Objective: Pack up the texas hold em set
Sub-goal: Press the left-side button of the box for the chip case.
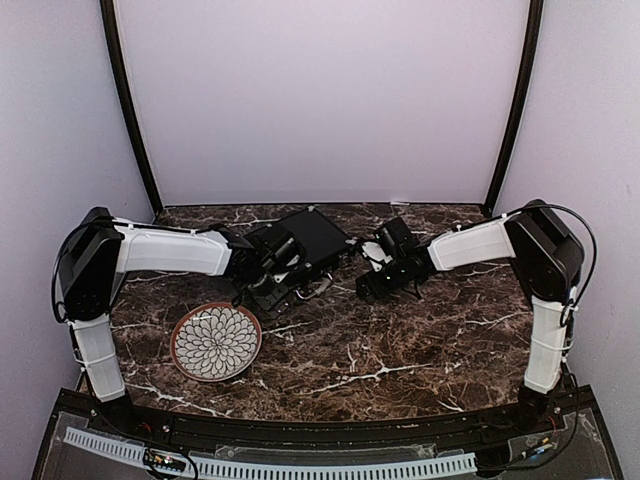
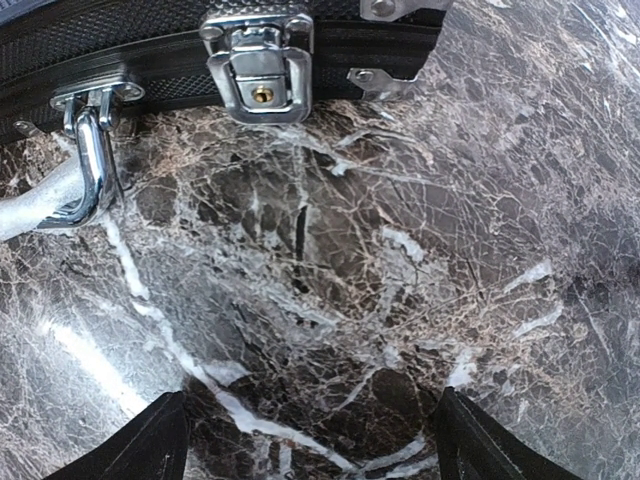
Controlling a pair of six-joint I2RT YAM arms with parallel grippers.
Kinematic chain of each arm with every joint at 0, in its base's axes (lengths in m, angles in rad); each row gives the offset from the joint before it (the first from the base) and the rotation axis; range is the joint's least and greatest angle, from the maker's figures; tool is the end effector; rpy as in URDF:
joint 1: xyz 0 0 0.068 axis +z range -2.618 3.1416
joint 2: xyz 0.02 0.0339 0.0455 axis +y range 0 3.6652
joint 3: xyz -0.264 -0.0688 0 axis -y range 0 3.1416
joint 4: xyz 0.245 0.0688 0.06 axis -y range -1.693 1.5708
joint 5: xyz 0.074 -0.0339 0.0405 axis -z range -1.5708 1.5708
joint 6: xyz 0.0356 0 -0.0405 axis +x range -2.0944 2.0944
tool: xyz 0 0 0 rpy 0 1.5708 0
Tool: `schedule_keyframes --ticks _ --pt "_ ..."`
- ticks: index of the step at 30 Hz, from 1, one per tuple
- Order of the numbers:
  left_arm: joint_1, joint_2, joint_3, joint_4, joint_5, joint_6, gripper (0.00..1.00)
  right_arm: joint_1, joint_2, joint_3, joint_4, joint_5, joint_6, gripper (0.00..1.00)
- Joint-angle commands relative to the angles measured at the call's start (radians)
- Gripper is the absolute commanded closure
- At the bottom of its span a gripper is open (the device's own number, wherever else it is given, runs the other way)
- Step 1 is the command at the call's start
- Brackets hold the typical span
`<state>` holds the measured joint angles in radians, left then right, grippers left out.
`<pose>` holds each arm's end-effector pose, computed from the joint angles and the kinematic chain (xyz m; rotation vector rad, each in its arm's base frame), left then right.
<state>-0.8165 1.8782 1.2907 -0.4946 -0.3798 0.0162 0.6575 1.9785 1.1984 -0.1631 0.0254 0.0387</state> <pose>0.2748 -0.2732 0.1847 0.9166 2.3739 0.2031 0.3214 0.2470 0.1375 -0.7610 2.4149 0.2500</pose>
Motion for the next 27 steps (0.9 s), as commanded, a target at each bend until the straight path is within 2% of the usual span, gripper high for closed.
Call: schedule_keyframes --ticks 1,14,27 --pt "-0.002 0.094 0.014 -0.057 -0.016 -0.001 0.01 0.002 0.005 0.004 0.013 -0.01 -0.005 0.14" --pt "-0.003 0.151 -0.006 -0.037 -0.159 -0.056 0.02 0.002 0.008 -0.006 0.02 -0.019 -0.002 0.14" --pt "-0.014 0.18 -0.072 -0.047 -0.24 -0.088 0.16 0.002 0.004 -0.009 0.019 -0.021 0.0 0.14"
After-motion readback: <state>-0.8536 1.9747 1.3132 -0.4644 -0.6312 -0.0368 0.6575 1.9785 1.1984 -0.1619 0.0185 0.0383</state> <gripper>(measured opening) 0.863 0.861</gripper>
